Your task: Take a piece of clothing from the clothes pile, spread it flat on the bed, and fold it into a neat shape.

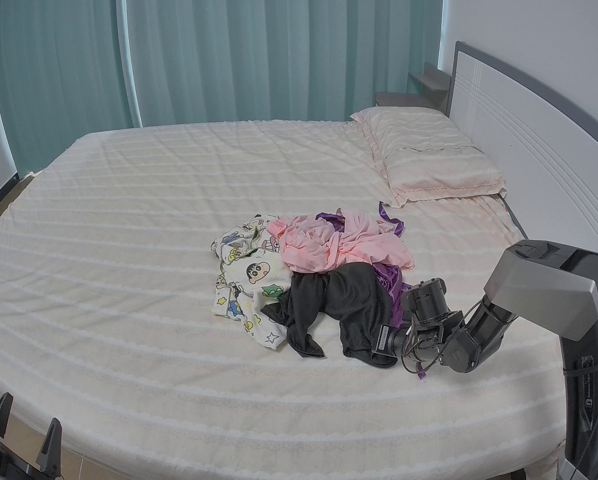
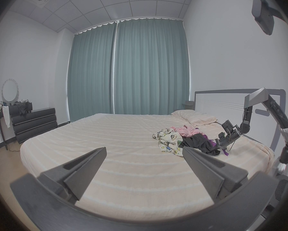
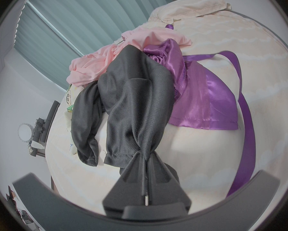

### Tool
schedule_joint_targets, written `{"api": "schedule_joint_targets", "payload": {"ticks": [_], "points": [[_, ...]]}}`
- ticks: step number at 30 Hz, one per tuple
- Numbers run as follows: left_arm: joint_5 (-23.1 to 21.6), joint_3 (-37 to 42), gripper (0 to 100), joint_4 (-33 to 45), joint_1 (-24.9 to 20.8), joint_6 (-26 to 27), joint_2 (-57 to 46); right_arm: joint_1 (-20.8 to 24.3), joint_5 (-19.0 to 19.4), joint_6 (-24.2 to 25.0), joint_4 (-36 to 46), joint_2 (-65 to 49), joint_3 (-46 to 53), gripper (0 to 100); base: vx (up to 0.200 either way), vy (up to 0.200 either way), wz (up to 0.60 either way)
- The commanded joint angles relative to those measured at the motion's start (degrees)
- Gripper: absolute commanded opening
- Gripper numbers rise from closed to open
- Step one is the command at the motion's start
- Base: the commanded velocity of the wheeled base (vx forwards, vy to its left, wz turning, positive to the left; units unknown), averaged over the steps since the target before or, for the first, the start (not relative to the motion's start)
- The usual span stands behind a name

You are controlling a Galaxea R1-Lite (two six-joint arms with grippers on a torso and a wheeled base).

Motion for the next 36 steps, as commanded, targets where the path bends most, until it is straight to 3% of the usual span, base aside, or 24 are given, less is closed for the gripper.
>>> {"api": "schedule_joint_targets", "payload": {"ticks": [1, 7, 11, 13, 18, 21, 23, 24, 26, 33, 34, 35, 36], "points": [[0.0, 0.7, 100, 0.0, 0.0, 0.0, -0.9, -0.4, 1.1, 0.5, -0.6, -2.8, 2.7, 0, 0.0, 0.0, 0.0], [0.0, 0.3, 100, -0.2, 0.0, -0.6, -0.9, -0.9, 4.2, 1.8, -1.0, -7.2, 6.3, 0, 0.0, 0.0, 0.0], [-0.3, -14.5, 100, 0.1, 0.0, -10.0, 6.9, -0.8, 4.3, 3.3, -1.1, -8.4, 7.4, 0, 0.0, 0.0, 0.0], [-0.9, -14.1, 100, 2.2, -0.8, -7.9, 12.5, -0.8, 4.3, 4.0, -1.6, -8.6, 7.5, 0, 0.0, 0.0, 0.0], [-11.1, -12.5, 100, 2.0, -7.5, -7.6, 24.2, -0.7, 4.3, 5.0, -6.3, -8.2, 9.9, 0, 0.0, 0.0, 0.0], [-13.8, -13.3, 100, 1.1, -9.4, -7.5, 32.5, -0.8, 4.2, 5.0, -8.7, -8.3, 11.1, 0, 0.0, 0.0, 0.0], [-13.8, -13.3, 100, 1.1, -9.4, -7.5, 32.5, -0.8, 4.2, 5.0, -8.7, -8.3, 11.1, 0, 0.0, 0.0, 0.0], [-16.3, -13.5, 100, -4.5, -12.1, -8.8, 45.4, -0.9, 4.2, 5.0, -10.1, -8.6, 12.1, 0, 0.0, 0.0, 0.0], [-16.4, -13.7, 100, -7.9, -13.6, -10.4, 54.2, -0.9, 4.2, 5.2, -10.1, -8.7, 12.5, 0, 0.0, 0.0, 0.0], [-16.2, -14.7, 100, -24.3, -19.2, -17.4, 79.6, -0.9, 4.2, 5.3, -10.1, -9.0, 12.3, 0, 0.0, 0.0, 0.0], [-16.2, -14.7, 100, -24.3, -19.2, -17.4, 79.6, -0.9, 4.2, 5.3, -10.1, -9.0, 12.3, 0, 0.0, 0.0, 0.0], [-15.8, -16.0, 100, -29.2, -21.0, -22.0, 86.3, -0.9, 4.2, 5.3, -10.1, -9.1, 12.3, 0, 0.0, 0.0, 0.0], [-15.8, -16.0, 100, -29.2, -21.0, -22.0, 86.3, -0.9, 4.2, 5.3, -10.1, -9.1, 12.3, 0, 0.0, 0.0, 0.0]]}}
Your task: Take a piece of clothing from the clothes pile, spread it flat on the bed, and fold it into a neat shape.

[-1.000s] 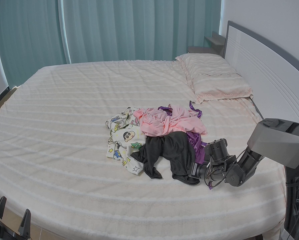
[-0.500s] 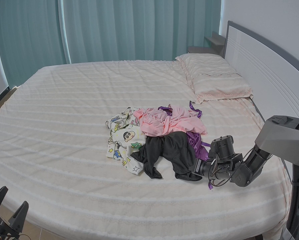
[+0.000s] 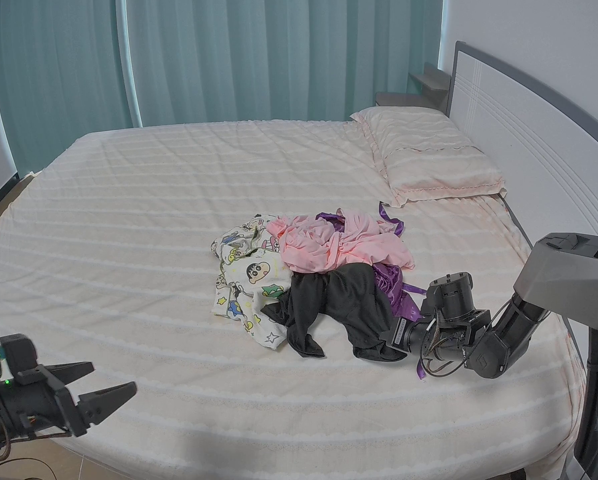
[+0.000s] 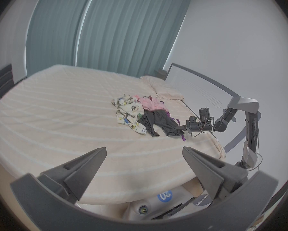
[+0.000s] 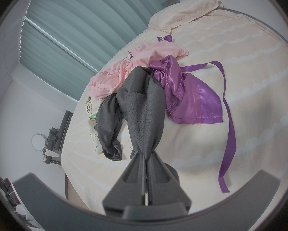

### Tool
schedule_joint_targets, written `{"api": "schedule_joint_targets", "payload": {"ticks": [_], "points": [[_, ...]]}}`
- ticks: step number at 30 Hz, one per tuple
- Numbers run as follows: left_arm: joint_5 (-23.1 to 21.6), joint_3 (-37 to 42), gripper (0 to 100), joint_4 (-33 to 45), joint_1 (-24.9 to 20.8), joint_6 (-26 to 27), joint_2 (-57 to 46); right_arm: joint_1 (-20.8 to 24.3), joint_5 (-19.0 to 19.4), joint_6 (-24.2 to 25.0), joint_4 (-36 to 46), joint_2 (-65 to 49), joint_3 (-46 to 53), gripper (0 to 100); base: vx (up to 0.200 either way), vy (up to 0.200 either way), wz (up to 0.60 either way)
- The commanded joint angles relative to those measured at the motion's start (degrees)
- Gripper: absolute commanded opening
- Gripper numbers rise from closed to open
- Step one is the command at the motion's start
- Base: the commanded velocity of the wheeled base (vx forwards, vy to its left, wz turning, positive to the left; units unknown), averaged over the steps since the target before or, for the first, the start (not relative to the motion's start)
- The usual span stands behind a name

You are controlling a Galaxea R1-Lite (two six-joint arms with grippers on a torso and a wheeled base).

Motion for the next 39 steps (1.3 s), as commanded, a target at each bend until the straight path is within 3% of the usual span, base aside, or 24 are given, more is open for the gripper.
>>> {"api": "schedule_joint_targets", "payload": {"ticks": [1, 6, 7, 11, 26, 34, 39], "points": [[-0.9, -4.1, 100, -20.1, -10.3, -14.1, 40.1, 0.1, 0.0, 0.3, -1.5, -0.9, 1.0, 0, 0.0, 0.0, 0.0], [0.0, -9.7, 100, -21.5, -13.9, -20.4, 49.6, -0.2, 0.0, 0.4, -1.5, -0.9, 1.1, 0, 0.0, 0.0, 0.0], [1.9, -13.8, 100, -21.5, -16.5, -23.9, 53.5, -0.5, 0.0, 0.6, -1.5, -0.9, 1.1, 0, 0.0, 0.0, 0.0], [6.4, -21.3, 100, -21.4, -19.0, -29.8, 61.0, -0.4, 0.0, 1.6, -1.6, -0.9, 1.3, 0, 0.0, 0.0, 0.0], [10.1, -38.1, 100, -21.3, -19.5, -30.6, 78.8, 0.8, 0.3, 2.1, -2.4, -3.9, 4.9, 0, 0.0, 0.0, 0.0], [12.5, -48.6, 100, -20.3, -19.6, -31.0, 86.9, 2.1, 0.5, 1.8, -12.3, -3.8, 11.9, 0, 0.0, 0.0, 0.0], [12.6, -52.9, 100, -19.8, -20.0, -31.0, 89.3, 2.1, 0.5, 1.9, -12.7, -4.1, 12.2, 0, 0.0, 0.0, 0.0]]}}
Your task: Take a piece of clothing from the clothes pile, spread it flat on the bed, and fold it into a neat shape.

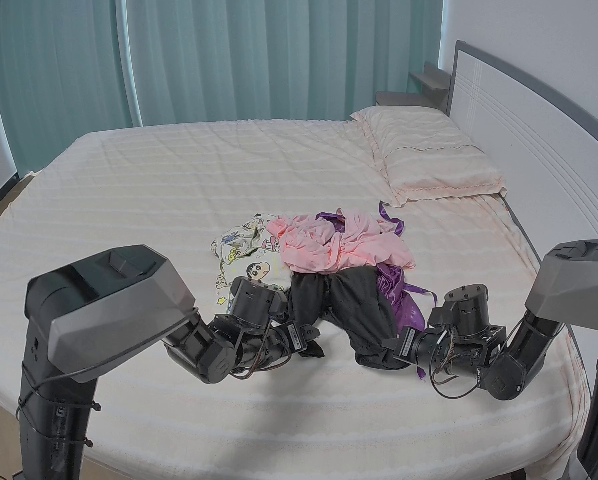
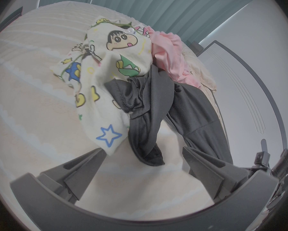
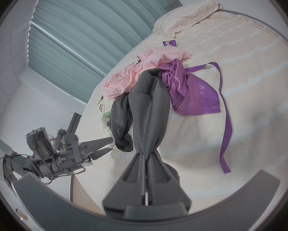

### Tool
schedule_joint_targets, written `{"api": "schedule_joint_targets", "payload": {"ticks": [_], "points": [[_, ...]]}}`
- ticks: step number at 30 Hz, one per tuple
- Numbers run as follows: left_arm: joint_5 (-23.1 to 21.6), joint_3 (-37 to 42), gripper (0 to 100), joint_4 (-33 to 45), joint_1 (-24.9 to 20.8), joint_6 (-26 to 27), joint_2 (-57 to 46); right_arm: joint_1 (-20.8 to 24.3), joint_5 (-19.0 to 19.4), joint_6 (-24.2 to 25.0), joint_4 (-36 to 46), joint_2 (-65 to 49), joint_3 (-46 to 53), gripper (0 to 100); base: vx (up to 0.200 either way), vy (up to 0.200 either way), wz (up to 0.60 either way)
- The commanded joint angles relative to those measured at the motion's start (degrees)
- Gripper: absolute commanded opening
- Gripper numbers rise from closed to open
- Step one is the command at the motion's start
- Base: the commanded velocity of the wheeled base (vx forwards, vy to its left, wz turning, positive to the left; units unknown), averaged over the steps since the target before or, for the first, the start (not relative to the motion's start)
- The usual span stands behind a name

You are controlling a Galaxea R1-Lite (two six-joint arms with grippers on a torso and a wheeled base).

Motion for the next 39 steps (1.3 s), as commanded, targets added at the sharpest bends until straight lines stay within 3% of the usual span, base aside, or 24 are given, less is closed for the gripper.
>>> {"api": "schedule_joint_targets", "payload": {"ticks": [1, 8, 11, 20, 39], "points": [[0.3, -4.7, 100, 0.4, -0.3, -0.1, 4.4, 0.3, 0.1, 0.0, -0.4, -0.6, 1.0, 0, 0.0, 0.0, 0.0], [0.7, -12.4, 100, 6.1, -1.2, -0.8, 6.9, 0.4, 0.1, 0.0, -0.5, -0.5, 0.9, 0, 0.0, 0.0, 0.0], [0.5, -13.3, 100, 9.2, -2.6, -3.9, 6.5, 0.4, 0.1, 0.0, -0.5, -0.4, 0.8, 0, 0.0, 0.0, 0.0], [0.3, -13.2, 100, 16.3, -2.8, -4.6, 1.8, 0.4, 0.0, 0.0, -0.5, -0.3, 0.8, 0, 0.0, 0.0, 0.0], [1.8, -19.0, 100, 15.8, -2.8, -4.6, 8.0, 0.9, 0.1, 0.0, -0.5, -0.1, 0.2, 0, 0.0, 0.0, 0.0]]}}
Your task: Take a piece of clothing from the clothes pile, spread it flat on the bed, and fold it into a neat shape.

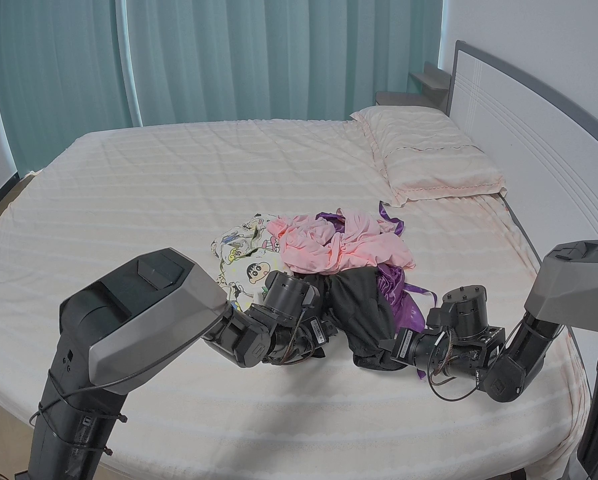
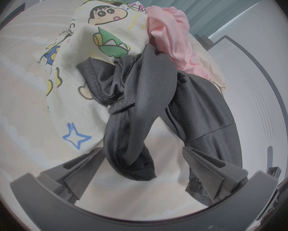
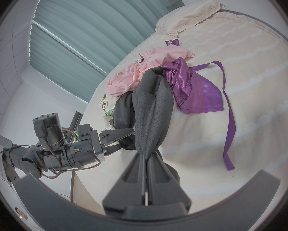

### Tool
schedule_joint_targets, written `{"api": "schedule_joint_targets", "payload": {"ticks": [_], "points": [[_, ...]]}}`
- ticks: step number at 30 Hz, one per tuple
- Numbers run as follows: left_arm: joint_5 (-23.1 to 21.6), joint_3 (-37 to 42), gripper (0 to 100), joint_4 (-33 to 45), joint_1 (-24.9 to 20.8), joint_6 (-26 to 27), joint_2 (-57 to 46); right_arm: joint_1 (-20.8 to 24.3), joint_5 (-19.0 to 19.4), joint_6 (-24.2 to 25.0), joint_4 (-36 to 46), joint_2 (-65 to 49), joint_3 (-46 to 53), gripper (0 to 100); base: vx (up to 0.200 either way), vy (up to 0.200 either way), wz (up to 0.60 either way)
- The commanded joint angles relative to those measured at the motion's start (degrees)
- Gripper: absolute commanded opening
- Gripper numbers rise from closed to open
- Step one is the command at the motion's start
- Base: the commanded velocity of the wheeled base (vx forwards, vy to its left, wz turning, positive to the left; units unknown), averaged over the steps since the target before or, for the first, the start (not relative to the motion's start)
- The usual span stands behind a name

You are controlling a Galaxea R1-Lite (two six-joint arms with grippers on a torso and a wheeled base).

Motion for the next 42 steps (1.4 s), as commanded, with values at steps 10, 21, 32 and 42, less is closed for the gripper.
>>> {"api": "schedule_joint_targets", "payload": {"ticks": [10, 21, 32, 42], "points": [[0.1, 1.0, 0, 1.0, -0.2, -0.8, -0.3, -0.3, 0.0, -0.1, 0.0, 0.2, 0.0, 0, 0.0, 0.0, 0.0], [-1.4, 10.9, 0, 0.3, 0.0, -5.5, -12.9, -0.4, 0.4, 0.2, -1.6, -2.7, 2.7, 0, 0.0, 0.0, 0.0], [-3.0, 25.6, 0, -6.4, -0.6, -7.1, -34.5, 0.6, 1.8, 0.1, -14.8, -12.0, 5.5, 0, 0.0, 0.0, 0.0], [-1.7, 25.9, 0, -10.0, 0.3, -7.3, -47.0, -0.8, 4.6, 1.3, -16.8, -24.3, -0.6, 0, 0.0, 0.0, 0.0]]}}
